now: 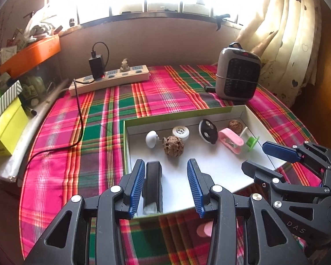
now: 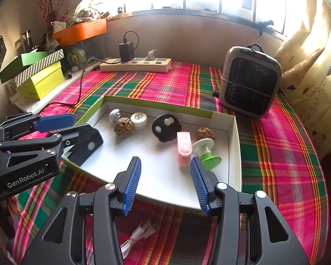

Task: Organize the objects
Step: 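Move both grippers back toward the pink case and white cable beside the box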

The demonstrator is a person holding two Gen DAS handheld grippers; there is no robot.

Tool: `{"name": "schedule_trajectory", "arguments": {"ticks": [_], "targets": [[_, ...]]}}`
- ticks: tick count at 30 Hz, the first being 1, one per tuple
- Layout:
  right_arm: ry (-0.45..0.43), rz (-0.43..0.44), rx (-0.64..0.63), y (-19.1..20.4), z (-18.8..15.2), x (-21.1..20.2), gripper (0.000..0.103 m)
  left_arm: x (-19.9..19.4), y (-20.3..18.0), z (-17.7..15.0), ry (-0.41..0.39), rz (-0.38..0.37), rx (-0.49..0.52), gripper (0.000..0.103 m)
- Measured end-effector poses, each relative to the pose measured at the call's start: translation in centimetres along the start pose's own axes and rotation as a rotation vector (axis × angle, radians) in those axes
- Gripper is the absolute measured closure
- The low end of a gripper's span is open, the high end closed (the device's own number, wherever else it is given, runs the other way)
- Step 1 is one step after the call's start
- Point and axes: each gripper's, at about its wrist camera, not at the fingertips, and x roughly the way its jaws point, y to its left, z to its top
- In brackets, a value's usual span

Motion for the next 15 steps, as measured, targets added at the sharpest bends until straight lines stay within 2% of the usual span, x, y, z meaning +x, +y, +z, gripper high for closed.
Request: {"name": "schedule_trajectory", "arguments": {"ticks": [15], "targets": [[0.015, 0.000, 0.043, 0.2, -3.5, -2.3, 0.055, -2.4, 0.5, -3.4, -0.002, -0.030, -0.056, 0.065]]}}
